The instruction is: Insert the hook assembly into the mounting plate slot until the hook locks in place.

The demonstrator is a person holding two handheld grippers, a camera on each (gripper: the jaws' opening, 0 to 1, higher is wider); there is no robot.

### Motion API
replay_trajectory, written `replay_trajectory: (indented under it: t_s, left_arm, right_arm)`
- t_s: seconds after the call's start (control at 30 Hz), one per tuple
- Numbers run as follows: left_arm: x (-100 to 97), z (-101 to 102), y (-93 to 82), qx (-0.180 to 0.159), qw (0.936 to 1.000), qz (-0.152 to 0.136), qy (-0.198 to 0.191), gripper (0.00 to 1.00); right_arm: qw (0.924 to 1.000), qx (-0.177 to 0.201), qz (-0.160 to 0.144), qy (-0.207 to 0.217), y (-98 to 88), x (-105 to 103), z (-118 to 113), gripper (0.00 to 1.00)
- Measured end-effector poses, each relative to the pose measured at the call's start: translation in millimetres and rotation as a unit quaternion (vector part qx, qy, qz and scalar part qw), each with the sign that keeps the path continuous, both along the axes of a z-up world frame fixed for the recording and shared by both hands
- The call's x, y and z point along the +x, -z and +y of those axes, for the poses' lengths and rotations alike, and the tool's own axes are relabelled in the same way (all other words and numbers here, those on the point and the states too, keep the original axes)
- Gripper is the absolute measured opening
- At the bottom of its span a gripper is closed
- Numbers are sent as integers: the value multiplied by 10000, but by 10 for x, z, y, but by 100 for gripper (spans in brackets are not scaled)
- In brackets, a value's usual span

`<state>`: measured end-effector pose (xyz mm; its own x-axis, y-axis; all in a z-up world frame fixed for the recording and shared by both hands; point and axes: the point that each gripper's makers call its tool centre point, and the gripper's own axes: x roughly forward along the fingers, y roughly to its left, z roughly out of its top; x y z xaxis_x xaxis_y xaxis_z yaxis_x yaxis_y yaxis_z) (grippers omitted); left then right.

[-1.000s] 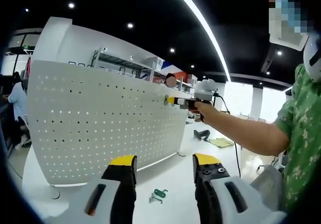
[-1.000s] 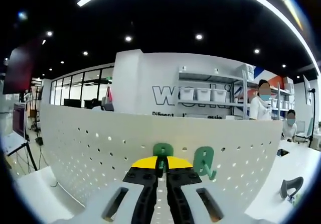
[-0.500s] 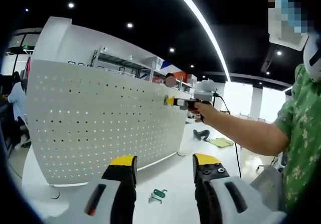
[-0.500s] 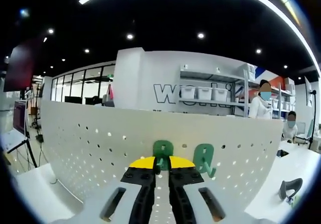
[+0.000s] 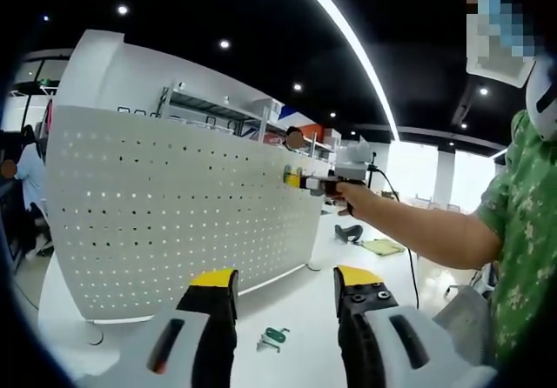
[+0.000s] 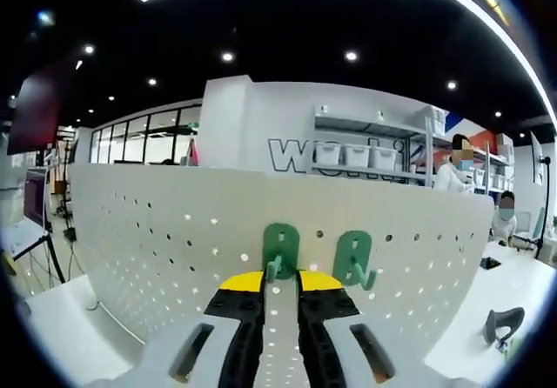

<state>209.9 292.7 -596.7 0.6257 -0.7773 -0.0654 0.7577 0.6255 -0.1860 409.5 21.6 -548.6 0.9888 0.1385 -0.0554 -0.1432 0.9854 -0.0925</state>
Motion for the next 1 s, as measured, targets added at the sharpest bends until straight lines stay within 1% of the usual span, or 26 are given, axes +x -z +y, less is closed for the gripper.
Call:
replay_trajectory:
  t_s: [0.13, 0.43, 0.53, 0.67, 1.0]
  left_arm:
    - [-7, -1, 0, 8, 10000, 1, 1, 46]
    - [-29, -19, -14, 17, 10000, -23, 5, 46]
    - [-34, -23, -15, 19, 10000, -21, 8, 46]
    - [-35, -26, -21, 17, 10000, -37, 12, 46]
    - [-43, -41, -30, 18, 10000, -50, 24, 46]
  right_arm:
    - [10000, 3, 55, 4, 77, -50, -7, 12]
    - [9999, 22, 128, 8, 172, -143, -47, 14]
    - [9999, 50, 128, -17, 189, -187, -41, 17]
    - [9999, 79, 123, -58, 209, -215, -30, 23]
    - [9997, 100, 128, -168, 267, -347, -11, 31]
